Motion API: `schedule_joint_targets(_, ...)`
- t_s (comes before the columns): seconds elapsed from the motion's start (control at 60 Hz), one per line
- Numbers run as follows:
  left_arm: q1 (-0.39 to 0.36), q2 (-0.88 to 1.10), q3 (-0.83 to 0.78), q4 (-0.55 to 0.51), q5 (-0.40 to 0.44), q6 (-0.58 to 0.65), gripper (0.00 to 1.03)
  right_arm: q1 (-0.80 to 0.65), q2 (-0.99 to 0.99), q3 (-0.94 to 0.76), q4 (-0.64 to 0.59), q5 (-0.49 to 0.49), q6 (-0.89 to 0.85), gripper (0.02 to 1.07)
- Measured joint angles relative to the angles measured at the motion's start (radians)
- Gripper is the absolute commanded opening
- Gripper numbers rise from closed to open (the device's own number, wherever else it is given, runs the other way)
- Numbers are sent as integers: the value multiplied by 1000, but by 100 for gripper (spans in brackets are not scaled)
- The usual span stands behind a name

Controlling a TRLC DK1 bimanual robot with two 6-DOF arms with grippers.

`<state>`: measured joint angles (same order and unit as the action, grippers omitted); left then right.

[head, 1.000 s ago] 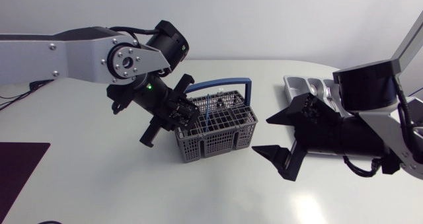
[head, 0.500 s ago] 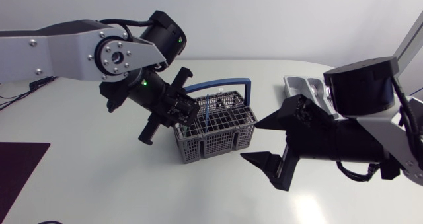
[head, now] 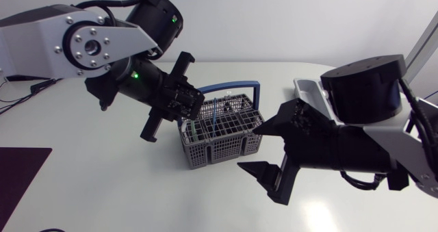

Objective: Unload the cutlery basket into the drawer organizer.

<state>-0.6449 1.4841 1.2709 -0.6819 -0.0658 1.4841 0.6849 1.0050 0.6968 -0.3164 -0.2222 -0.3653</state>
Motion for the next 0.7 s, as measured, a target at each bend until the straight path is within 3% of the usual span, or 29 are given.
schedule_joint_targets(0.283, -19, -91, -2, 15, -45, -22, 9, 56, 1, 16, -3, 42, 33, 101)
schedule_joint_targets(0.417, -30, -158, -34, 71, -59, -31, 9, 79, 0, 16, -2, 60, 50, 101)
schedule_joint_targets(0.7, -51, -290, -60, 180, -75, -176, 9, 82, -62, 16, 2, 126, 59, 101)
